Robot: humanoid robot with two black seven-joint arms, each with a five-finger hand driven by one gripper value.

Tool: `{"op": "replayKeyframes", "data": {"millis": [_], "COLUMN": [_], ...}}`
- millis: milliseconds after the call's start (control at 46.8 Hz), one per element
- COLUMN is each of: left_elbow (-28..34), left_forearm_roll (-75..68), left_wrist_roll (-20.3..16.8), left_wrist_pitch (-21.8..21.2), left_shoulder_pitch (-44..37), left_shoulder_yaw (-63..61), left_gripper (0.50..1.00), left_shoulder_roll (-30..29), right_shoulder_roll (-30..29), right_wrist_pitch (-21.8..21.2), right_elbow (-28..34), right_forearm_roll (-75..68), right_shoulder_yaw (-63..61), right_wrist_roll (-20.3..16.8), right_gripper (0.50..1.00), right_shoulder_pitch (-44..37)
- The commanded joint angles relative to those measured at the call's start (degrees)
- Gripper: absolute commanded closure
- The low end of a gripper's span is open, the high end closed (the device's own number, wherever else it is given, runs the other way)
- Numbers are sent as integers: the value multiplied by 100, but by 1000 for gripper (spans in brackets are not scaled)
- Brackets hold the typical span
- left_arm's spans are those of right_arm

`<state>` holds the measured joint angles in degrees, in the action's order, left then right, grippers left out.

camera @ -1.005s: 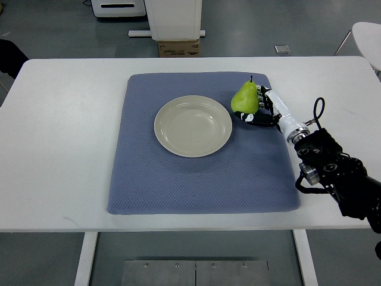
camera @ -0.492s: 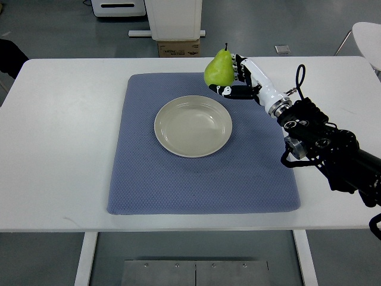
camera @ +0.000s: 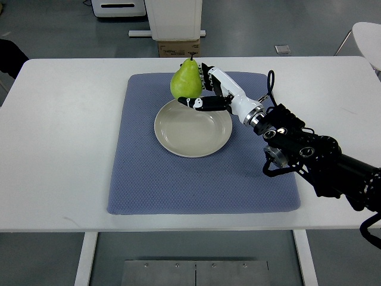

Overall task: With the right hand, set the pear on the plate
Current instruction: 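Lower the pear onto the plate and open the right hand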

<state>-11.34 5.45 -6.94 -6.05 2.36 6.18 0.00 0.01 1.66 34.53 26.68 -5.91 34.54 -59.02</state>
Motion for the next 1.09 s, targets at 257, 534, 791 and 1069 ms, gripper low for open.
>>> {"op": "replayKeyframes", "data": {"millis": [257,534,791,1069], "left_elbow": [0,0,0,0], "left_forearm_roll": [0,0,0,0], "left_wrist_roll": [0,0,0,0], "left_wrist_pitch": [7,-2,-2,7], "left_shoulder_pitch": [1,1,1,1], "left_shoulder_yaw": [6,-2,-2,-2], "left_gripper": [500,500,500,500], "left_shoulder_roll": [0,0,0,0], "right_shoulder_roll": [-1,-1,-1,-1], "right_wrist_pitch": [19,106,352,361], "right_elbow": [36,-8,-26,-26], "right_forearm_roll": [109,127,127,127], "right_shoulder_yaw": [397,802,811,811], "right_wrist_roll": [46,46,46,46], "right_gripper": [1000,1000,973,712], "right_shoulder_pitch": [171,312,347,330]}}
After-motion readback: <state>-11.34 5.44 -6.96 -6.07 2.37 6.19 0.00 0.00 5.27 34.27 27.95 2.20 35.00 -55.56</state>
